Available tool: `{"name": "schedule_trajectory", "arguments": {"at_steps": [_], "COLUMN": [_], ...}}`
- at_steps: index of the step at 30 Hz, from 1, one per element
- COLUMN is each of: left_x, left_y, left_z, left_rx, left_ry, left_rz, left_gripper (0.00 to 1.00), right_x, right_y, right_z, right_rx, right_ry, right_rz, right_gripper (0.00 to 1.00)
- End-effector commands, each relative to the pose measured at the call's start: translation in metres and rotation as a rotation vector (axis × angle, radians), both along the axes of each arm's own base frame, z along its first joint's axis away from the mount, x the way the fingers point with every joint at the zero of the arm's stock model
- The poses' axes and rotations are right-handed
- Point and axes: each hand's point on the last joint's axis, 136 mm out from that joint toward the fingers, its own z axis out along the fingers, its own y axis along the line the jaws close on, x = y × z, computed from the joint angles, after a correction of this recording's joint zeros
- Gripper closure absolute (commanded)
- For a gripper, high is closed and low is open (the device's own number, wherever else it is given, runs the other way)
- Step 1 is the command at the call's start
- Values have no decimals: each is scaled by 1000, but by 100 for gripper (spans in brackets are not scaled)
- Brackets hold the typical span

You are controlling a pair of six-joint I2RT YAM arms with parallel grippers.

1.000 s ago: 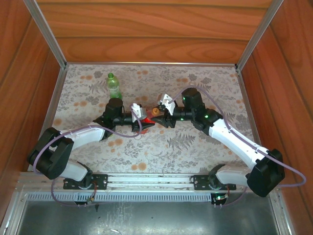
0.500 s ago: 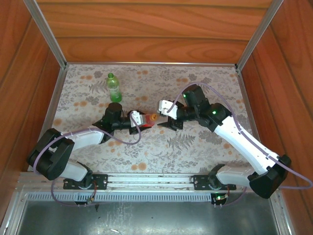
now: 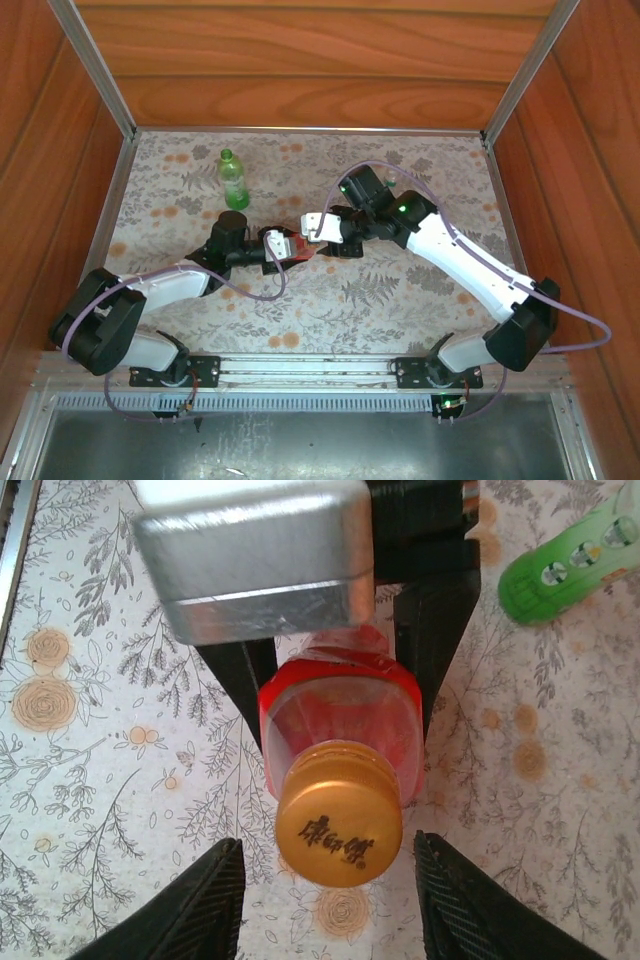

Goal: Screw on the bottle caps

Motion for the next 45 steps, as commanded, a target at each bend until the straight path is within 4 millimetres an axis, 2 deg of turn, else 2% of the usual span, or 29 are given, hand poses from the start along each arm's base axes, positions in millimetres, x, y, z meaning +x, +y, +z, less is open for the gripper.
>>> {"name": "schedule_trajectory", "arguments": {"at_steps": [1,6,8,11,21,25,30,36,40,45], "left_x": [-8,-8,-7,-6,-2,2,9,12,14,19], "left_y": [-1,-2,-2,-1,-2,-2,-3,-7,-6,-4], "left_z": [4,3,3,2,-2,1,13,19,23,25], "left_rx": [-8,-8,-6,-3,6,4,-16,-30,-35,-28], "left_ry": [-22,-17,-17,-14,-5,-6,-12,0,-10,-30], "left_rz": [-41,-42,-40,-34,-21,-3,26,25,43,71], "left_gripper": [41,41,41,42,41,41,41,42,42,42], "right_x": [1,1,0,1,-3,-8,-13,-16,-3,28], "right_y": [9,12,12,11,11,9,12,15,18,15], "right_z": [4,5,7,8,2,-2,-7,-25,-31,-35], "right_rx": [18,31,38,47,37,35,79,6,-7,-2], "right_ry": [-22,-9,-14,-24,13,53,140,171,222,348], "right_rz": [36,40,41,37,31,7,-84,-150,-311,-733], "right_gripper": [51,53,47,46,63,65,73,74,82,96]}}
